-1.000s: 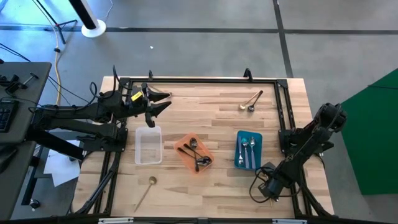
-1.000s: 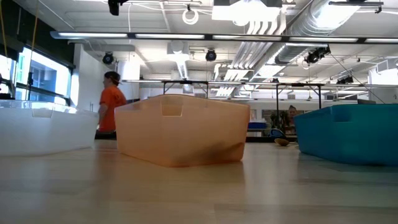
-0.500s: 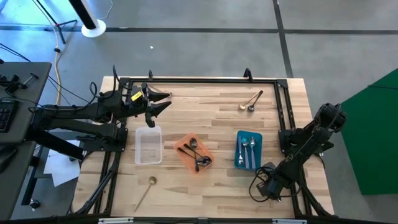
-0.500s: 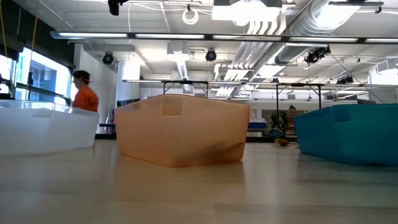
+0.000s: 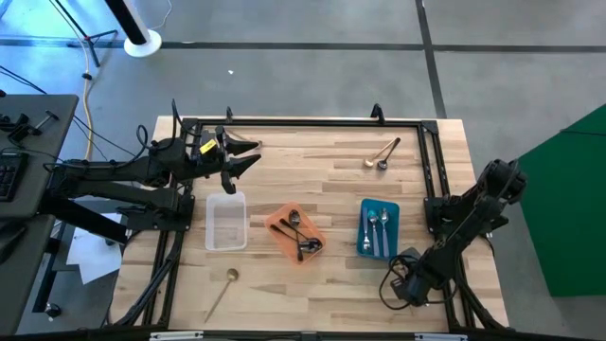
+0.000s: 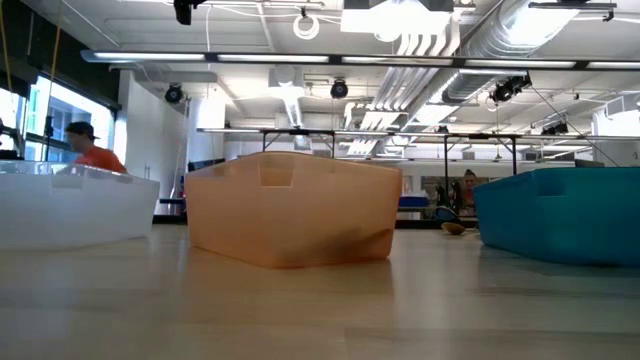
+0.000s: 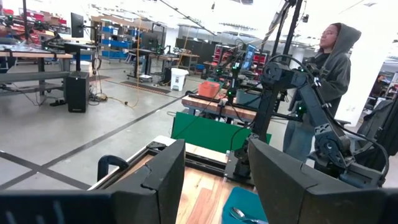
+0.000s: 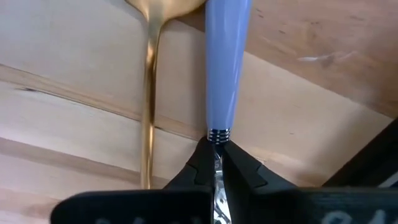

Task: Sort silverware by color (type)
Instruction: Put the purple spoon into the blue bin

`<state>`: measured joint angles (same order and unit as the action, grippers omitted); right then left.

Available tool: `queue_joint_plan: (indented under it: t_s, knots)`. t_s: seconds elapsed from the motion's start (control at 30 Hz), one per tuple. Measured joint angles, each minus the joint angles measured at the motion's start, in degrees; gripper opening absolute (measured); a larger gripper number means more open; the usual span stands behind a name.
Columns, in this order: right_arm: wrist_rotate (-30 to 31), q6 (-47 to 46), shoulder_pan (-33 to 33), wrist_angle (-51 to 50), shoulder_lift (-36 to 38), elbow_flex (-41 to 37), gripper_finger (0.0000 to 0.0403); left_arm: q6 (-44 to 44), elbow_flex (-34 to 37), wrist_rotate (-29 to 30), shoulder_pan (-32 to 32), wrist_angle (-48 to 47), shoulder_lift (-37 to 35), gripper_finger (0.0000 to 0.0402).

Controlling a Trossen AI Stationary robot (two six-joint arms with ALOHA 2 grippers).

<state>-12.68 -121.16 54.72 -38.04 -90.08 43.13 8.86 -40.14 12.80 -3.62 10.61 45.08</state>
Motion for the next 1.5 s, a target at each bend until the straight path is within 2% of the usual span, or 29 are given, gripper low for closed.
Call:
queue_joint_plan:
  t_s: [0.83,1.03,1.3,1.4,1.5]
  knots:
    - [3.6,0.5,0.1,-10.7,0.8,9.9,0.0000,-0.1,0.0,0.0,0.0,0.0,0.0,0.0165]
    - [3.9,0.7,0.1,-11.4,4.6,11.4,0.0000,-0.1,0.0,0.0,0.0,0.0,0.0,0.0165]
    - [3.2,5.5,2.0,-11.5,11.8,12.7,0.0000,-0.7,0.0,0.0,0.0,0.0,0.0,0.0165]
    - [4.0,7.2,2.5,-10.8,15.1,12.7,0.0000,-2.4,0.0,0.0,0.0,0.0,0.0,0.0165]
    - [7.8,9.4,2.5,-8.8,18.0,12.7,0.0000,-2.5,0.0,0.0,0.0,0.0,0.0,0.0165]
